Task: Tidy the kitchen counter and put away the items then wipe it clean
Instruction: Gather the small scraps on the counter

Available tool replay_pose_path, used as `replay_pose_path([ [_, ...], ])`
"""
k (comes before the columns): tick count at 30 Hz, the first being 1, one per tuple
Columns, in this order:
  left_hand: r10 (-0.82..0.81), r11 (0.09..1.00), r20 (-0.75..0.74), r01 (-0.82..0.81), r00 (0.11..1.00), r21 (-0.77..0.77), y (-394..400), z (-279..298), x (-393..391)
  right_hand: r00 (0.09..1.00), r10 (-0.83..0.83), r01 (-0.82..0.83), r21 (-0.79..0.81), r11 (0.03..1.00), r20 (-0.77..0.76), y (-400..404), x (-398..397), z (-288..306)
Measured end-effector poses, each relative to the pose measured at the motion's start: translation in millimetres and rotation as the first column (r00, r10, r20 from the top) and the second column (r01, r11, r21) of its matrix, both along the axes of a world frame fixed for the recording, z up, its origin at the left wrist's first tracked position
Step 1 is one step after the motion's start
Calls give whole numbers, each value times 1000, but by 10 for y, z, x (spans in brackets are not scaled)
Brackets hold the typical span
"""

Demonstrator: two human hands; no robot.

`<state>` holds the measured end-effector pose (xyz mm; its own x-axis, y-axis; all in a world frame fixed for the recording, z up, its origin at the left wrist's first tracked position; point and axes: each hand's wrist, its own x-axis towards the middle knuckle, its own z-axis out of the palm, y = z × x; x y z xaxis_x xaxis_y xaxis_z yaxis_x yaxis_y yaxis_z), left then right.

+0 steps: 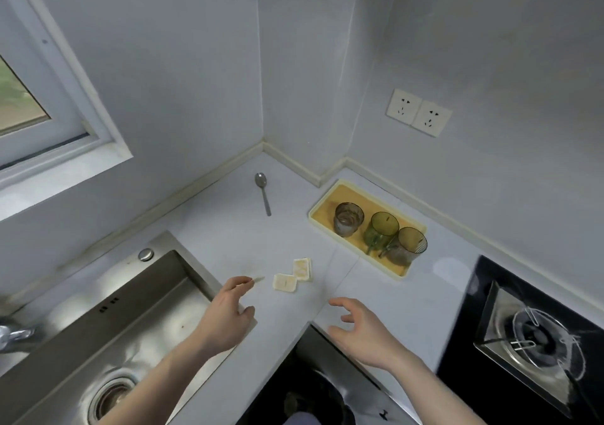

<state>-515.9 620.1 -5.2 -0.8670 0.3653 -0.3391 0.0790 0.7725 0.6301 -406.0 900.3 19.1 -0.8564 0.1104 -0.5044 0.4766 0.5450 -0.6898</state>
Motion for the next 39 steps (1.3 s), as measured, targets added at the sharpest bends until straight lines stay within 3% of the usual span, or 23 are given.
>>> replay_pose_path([
  [8, 116, 991, -8, -116, 993, -63, 181, -105, 231, 985, 149, -152, 25, 988, 88, 345, -306, -268],
  [17, 115, 987, 54, -108, 992, -118, -7, -300, 502, 967, 208, -216, 39, 976, 147, 138, -684, -640],
  [26, 118, 989, 76, -111, 990, -94, -403, -259, 436, 962, 258, -273, 308, 911, 90, -183, -1210, -974],
  [31, 58, 997, 133, -51, 989, -53, -299, -252, 118, 910, 359, -411, 352, 841, 206, -390, -1405, -1145],
  [39, 81, 997, 198, -82, 977, -4, -309, -403, -384, 985, 170, -157, 401, 903, 3, -469, -2504, -1006],
])
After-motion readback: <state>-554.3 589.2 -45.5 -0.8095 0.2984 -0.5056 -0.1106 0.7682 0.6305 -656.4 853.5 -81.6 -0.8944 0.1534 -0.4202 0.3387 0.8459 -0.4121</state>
